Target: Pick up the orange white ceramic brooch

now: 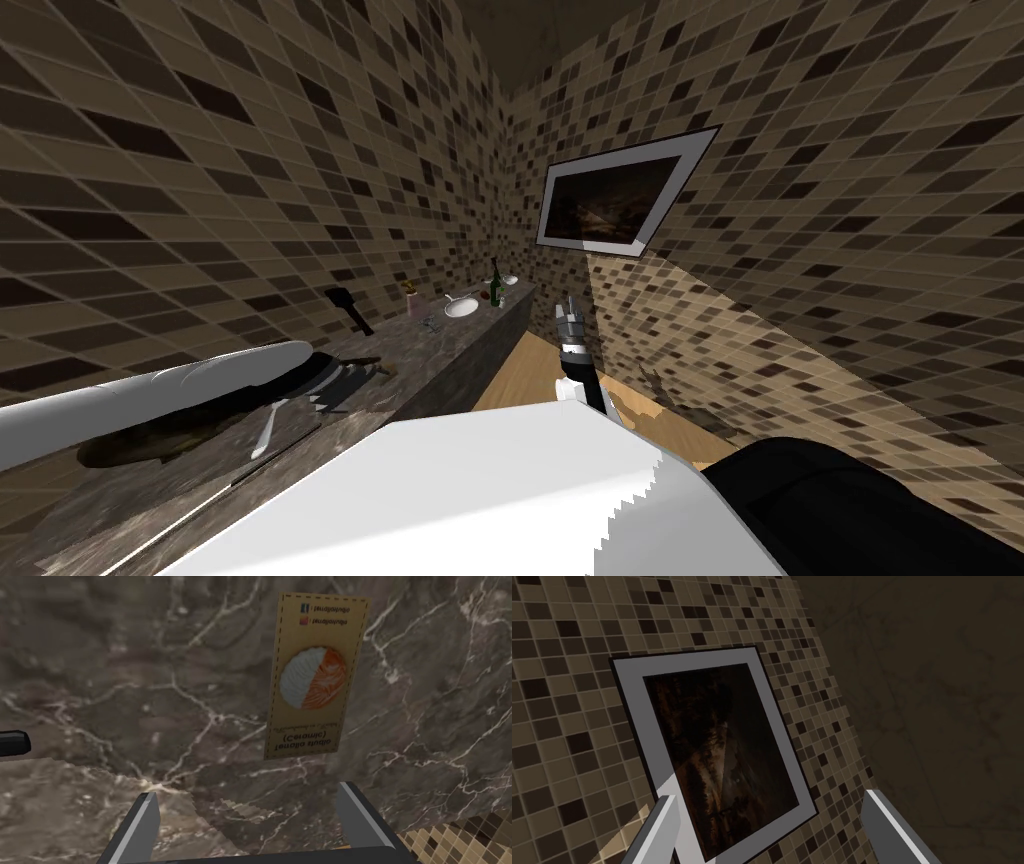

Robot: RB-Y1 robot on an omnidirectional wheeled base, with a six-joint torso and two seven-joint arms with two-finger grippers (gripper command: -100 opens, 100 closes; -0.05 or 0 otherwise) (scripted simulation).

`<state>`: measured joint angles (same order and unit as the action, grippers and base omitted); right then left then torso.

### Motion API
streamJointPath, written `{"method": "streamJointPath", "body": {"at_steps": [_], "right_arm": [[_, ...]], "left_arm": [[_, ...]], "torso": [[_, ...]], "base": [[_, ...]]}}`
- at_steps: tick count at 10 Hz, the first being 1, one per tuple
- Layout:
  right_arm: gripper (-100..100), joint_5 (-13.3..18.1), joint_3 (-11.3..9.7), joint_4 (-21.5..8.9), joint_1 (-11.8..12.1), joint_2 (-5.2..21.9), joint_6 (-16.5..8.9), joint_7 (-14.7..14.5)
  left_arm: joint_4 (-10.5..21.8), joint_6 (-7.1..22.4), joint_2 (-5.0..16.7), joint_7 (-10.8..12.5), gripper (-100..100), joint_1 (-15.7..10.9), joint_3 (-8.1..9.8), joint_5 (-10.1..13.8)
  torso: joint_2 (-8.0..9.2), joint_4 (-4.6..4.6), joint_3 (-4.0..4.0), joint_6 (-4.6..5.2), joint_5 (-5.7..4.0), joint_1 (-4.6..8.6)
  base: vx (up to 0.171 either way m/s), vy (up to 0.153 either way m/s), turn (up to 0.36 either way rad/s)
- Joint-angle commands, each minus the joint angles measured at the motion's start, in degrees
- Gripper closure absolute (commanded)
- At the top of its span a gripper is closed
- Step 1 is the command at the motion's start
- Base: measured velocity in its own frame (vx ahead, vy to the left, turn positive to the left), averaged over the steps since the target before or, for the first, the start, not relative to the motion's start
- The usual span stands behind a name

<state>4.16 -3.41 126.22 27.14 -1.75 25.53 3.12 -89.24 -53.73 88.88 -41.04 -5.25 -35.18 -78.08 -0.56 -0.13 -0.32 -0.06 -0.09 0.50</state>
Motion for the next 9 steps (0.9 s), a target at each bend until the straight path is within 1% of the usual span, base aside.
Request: {"method": "streamJointPath", "body": {"at_steps": [1,3,4,5,6,7,8,9], "right_arm": [[0,0.0,0.0,0.0,0.0,0.0,0.0,0.0],[0,0.0,0.01,0.0,0.0,0.0,0.0,0.0],[0,0.0,0.01,0.0,0.0,0.01,0.0,0.0],[0,0.0,0.01,0.0,0.0,0.0,0.0,0.0],[0,0.0,0.01,0.0,0.01,0.01,0.0,0.0],[0,0.0,0.01,0.0,0.0,0.01,0.0,0.0],[0,0.0,0.01,0.0,-0.01,0.01,0.0,0.0],[0,0.0,0.02,0.0,0.0,0.01,0.0,0.0]], "left_arm": [[1.68,-0.98,-0.02,-0.6,-100,-0.93,-0.97,-1.52],[3.3,-1.06,1.02,-1.68,-100,-0.59,-3.26,-4.33],[4.36,-1.09,1.5,-2.37,-100,-0.33,-4.79,-6.17],[3.66,-1.03,1.02,-1.67,-100,-0.51,-4.03,-5.37],[3.68,-0.96,1.13,-1.77,0,-0.45,-4.16,-5.52],[4.84,0.75,-0.66,-2.01,-100,0.42,-4.72,-6.43],[5.23,1.32,-1.25,-2.1,-100,0.71,-4.91,-6.74],[4.94,0.61,-0.82,-1.93,-100,0.33,-4.74,-6.54]], "torso": [[0.0,0.0,0.0,0.0,0.0,0.0],[0.18,0.04,0.1,-0.01,0.05,-0.19],[0.15,0.03,0.09,-0.03,0.05,-0.2],[0.02,0.01,0.02,-0.02,0.03,-0.13],[0.19,0.04,0.1,-0.08,0.05,-0.22],[0.37,0.08,0.21,-0.08,0.07,-0.29],[0.44,0.1,0.25,-0.07,0.1,-0.35],[0.49,0.11,0.28,-0.08,0.1,-0.39]], "base": [[0.08,-0.052,-0.092],[0.073,-0.04,-0.205],[0.13,-0.062,-0.247],[0.064,-0.025,-0.042],[0.011,-0.004,0.008],[0.008,0.006,-0.058],[0.001,0.013,-0.052],[-0.001,0.006,-0.007]]}}
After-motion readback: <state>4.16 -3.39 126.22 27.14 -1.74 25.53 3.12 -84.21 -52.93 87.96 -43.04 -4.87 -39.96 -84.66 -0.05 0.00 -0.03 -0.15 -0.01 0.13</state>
